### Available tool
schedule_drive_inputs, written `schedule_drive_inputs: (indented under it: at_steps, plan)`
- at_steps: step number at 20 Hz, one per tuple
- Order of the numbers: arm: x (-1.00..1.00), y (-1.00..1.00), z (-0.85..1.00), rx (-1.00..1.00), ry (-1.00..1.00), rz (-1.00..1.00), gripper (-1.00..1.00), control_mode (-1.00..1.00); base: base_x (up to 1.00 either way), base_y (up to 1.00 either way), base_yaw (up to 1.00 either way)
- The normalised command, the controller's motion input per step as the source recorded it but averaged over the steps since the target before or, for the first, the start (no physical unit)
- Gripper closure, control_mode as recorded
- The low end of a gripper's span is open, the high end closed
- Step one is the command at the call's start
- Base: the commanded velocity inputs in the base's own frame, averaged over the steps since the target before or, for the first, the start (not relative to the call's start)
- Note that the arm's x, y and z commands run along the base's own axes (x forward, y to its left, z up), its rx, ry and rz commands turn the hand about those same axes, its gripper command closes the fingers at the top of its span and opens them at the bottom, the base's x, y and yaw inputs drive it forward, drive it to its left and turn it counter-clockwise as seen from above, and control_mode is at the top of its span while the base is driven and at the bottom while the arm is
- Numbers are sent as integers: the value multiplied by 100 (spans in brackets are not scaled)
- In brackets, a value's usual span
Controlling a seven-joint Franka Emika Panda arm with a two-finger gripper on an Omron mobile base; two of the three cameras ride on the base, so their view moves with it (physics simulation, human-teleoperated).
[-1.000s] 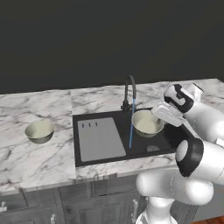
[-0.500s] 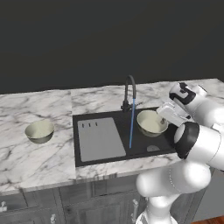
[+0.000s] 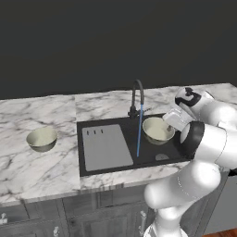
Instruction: Rinse each bowl for a few seconds and place them down in the sink or on the counter.
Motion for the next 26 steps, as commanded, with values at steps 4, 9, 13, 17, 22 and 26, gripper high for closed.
schedule_drive_inputs:
  at_steps: [4, 9, 13, 17, 22, 26]
  plan:
    - [15, 16, -12, -1, 1, 0, 100, -100, 0, 0, 0]
    - [16, 1, -16, 0, 3, 0, 100, -100, 0, 0, 0]
    - [9, -7, -16, 0, 2, 0, 100, -100, 0, 0, 0]
    - [10, -11, -17, 0, 1, 1, 100, -100, 0, 0, 0]
    - [14, 0, -19, 0, 1, 2, 100, -100, 0, 0, 0]
    - [14, 0, -19, 0, 1, 2, 100, -100, 0, 0, 0]
